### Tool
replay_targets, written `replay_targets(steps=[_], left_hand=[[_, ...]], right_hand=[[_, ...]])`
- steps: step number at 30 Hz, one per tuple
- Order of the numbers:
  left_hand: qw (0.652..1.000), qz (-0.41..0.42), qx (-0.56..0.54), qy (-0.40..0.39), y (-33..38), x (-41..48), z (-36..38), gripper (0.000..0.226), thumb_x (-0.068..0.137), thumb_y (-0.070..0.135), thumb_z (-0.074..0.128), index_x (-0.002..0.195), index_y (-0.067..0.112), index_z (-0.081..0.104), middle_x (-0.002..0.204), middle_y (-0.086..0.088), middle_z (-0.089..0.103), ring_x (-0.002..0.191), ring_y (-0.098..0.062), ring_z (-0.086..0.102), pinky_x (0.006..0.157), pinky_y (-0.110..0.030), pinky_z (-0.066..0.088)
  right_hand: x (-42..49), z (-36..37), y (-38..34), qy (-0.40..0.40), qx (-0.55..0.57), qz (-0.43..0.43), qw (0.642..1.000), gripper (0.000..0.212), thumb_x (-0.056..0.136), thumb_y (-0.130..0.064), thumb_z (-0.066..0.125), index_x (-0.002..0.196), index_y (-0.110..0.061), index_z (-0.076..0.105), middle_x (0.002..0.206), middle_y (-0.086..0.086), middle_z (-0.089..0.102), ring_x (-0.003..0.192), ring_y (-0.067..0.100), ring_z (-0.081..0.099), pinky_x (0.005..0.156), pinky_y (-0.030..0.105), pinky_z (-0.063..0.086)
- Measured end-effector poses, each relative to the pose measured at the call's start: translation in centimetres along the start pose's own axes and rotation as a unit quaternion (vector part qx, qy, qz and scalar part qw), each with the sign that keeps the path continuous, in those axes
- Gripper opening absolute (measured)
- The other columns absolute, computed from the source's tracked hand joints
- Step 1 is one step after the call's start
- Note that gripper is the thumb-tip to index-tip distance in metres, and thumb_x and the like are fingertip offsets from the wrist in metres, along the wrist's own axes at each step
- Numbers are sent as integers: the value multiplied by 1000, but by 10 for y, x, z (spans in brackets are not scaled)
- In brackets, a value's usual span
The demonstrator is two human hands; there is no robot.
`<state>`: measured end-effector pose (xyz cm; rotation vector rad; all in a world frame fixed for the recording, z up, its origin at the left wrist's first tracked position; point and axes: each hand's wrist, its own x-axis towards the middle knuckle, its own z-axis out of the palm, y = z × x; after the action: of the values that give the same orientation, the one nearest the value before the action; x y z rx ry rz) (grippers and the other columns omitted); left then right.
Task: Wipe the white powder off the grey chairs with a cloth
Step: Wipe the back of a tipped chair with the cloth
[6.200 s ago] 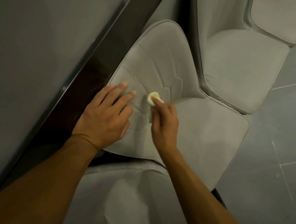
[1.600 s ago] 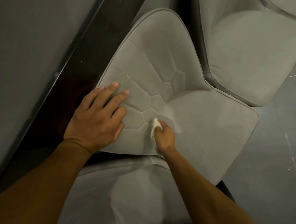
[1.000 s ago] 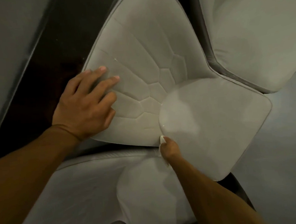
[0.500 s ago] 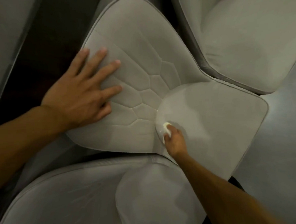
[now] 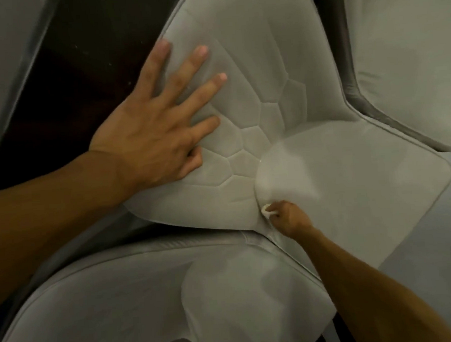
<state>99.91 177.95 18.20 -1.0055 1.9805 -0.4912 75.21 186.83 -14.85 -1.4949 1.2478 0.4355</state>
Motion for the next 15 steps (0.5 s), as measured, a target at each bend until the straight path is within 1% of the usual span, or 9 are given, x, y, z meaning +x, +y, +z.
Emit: replay_targets(steps=[1, 2, 3, 5, 8, 11, 13, 15], left_hand=[[1000, 0, -5, 1, 0, 0, 0, 70, 97, 62, 6, 159, 34, 22, 165, -21, -24, 146, -55, -26, 118, -72, -6], [1000, -1, -10, 4, 0, 0, 0, 69, 97, 61, 8, 159, 34, 23, 165, -21, -23, 146, -55, -26, 117, -73, -6], [1000, -2, -15, 7, 0, 1, 1, 68, 98, 61, 9, 158, 33, 25, 165, -21, -23, 146, -55, -26, 117, -73, -5], [1000, -4, -22, 11, 1, 1, 2, 68, 98, 60, 10, 158, 33, 25, 165, -22, -23, 145, -55, -27, 117, -73, -6], [1000, -2, -26, 13, 1, 1, 3, 68, 98, 61, 10, 159, 33, 23, 165, -22, -21, 145, -56, -26, 117, -73, -5], [1000, 2, -24, 16, 2, 1, 5, 68, 98, 61, 10, 159, 33, 24, 165, -22, -21, 146, -56, -24, 117, -74, -5], [999, 4, -30, 19, 2, 1, 4, 68, 98, 60, 11, 157, 32, 29, 166, -22, -19, 146, -56, -23, 117, -74, -4], [1000, 6, -23, 14, 1, 1, 3, 69, 98, 60, 9, 157, 31, 26, 165, -23, -22, 145, -57, -24, 117, -74, -3]], right_hand=[[-1, -5, 2, 57, 11, 11, 998, 35, 91, -26, 60, 123, -15, 68, 124, 16, 65, 115, 37, 62, 98, 38, 47], [-2, -13, 3, 110, 14, 16, 994, 37, 92, -28, 57, 125, -14, 66, 122, 18, 63, 112, 39, 61, 96, 41, 48], [2, -20, 4, 141, 20, 18, 990, 39, 93, -29, 55, 128, -13, 64, 122, 19, 61, 111, 41, 60, 96, 43, 48], [10, -35, -2, 154, 22, 13, 988, 43, 94, -26, 52, 135, -13, 59, 124, 20, 57, 112, 42, 57, 100, 43, 44], [24, -41, -15, 103, -11, -15, 995, 45, 99, -28, 44, 142, -21, 53, 130, 20, 52, 117, 42, 52, 104, 43, 40], [19, -24, -17, 7, -99, -30, 995, 43, 101, -19, 47, 143, -25, 49, 141, 15, 47, 124, 39, 48, 105, 46, 42], [10, -8, -13, -56, -161, -56, 984, 45, 99, -21, 49, 144, -28, 49, 147, 10, 44, 127, 37, 47, 108, 45, 41], [3, -2, -8, -102, -207, -63, 971, 47, 95, -22, 52, 141, -33, 52, 147, 5, 44, 129, 33, 48, 110, 42, 40]])
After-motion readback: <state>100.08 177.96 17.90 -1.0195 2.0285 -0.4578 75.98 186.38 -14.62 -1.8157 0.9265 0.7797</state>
